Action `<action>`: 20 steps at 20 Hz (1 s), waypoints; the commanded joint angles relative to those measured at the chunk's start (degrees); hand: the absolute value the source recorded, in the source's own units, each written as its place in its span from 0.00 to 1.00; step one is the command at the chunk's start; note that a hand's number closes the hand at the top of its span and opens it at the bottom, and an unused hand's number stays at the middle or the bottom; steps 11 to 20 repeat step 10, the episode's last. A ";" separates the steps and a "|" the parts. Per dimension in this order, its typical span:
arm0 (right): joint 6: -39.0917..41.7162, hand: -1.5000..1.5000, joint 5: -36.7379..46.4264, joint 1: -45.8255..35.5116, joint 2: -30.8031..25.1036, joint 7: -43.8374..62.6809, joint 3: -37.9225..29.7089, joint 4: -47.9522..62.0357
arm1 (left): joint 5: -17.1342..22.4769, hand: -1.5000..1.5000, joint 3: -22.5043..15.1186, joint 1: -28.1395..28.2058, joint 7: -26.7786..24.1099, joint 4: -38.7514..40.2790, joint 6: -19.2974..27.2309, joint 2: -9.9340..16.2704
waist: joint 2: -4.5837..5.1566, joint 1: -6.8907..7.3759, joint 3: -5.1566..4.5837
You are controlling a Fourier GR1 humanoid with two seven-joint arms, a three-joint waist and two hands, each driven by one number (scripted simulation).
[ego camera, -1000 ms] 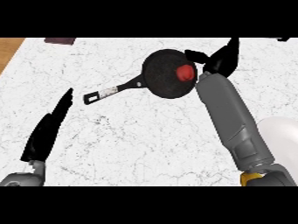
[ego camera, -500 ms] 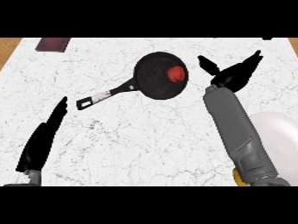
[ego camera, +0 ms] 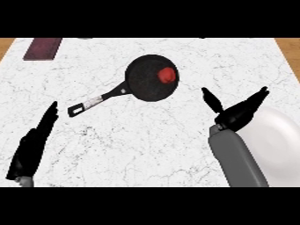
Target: Pick the bell pepper from the plate and place it in the pan
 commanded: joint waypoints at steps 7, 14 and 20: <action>1.39 0.00 7.52 31.88 0.23 2.36 10.17 -32.05 | -1.11 0.50 -0.44 1.39 -0.93 -0.68 0.52 -1.44 | 0.17 -0.93 -0.11; 6.83 0.00 10.16 39.43 0.24 4.33 10.66 -42.34 | 1.12 0.50 3.47 0.42 -3.03 2.19 -1.84 1.57 | 0.38 -0.67 -0.14; 6.83 0.00 10.16 39.43 0.24 4.33 10.66 -42.34 | 1.12 0.50 3.47 0.42 -3.03 2.19 -1.84 1.57 | 0.38 -0.67 -0.14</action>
